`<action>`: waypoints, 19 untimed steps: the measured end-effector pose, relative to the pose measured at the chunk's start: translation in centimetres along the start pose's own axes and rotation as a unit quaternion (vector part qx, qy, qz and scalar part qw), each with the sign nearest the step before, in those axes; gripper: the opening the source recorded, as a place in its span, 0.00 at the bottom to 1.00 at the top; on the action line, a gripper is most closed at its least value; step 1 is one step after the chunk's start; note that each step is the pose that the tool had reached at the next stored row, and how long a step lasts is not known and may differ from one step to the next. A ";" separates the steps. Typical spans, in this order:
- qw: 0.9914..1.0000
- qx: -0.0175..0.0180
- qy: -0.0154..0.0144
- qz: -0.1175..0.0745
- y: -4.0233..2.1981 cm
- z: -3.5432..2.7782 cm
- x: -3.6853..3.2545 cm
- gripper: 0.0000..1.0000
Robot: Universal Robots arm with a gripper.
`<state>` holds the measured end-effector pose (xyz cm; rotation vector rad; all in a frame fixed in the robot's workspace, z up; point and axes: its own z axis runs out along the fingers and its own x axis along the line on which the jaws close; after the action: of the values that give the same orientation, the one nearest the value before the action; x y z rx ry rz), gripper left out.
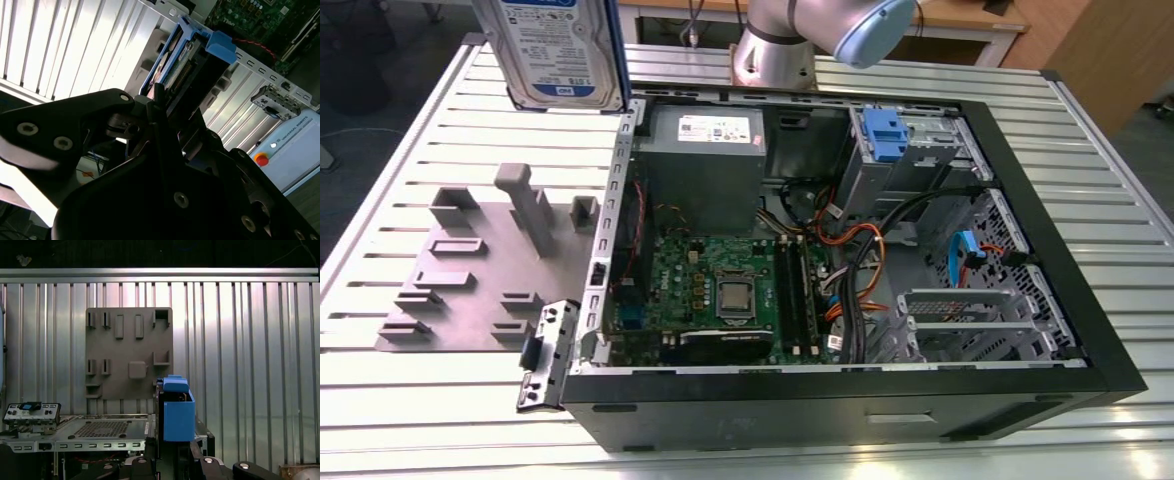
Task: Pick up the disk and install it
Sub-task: 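Pick up the disk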
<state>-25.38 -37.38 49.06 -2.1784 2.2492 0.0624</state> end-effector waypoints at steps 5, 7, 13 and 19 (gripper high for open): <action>1.000 0.000 0.000 0.000 -0.21 0.00 0.00 0.35; 1.000 0.000 0.000 0.000 -0.30 0.00 -0.01 0.35; 1.000 0.000 0.000 0.000 -0.56 -0.01 -0.02 0.35; 1.000 0.000 0.000 0.000 -0.81 -0.01 -0.02 0.35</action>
<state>-24.57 -37.38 49.06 -2.1783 2.2492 0.0624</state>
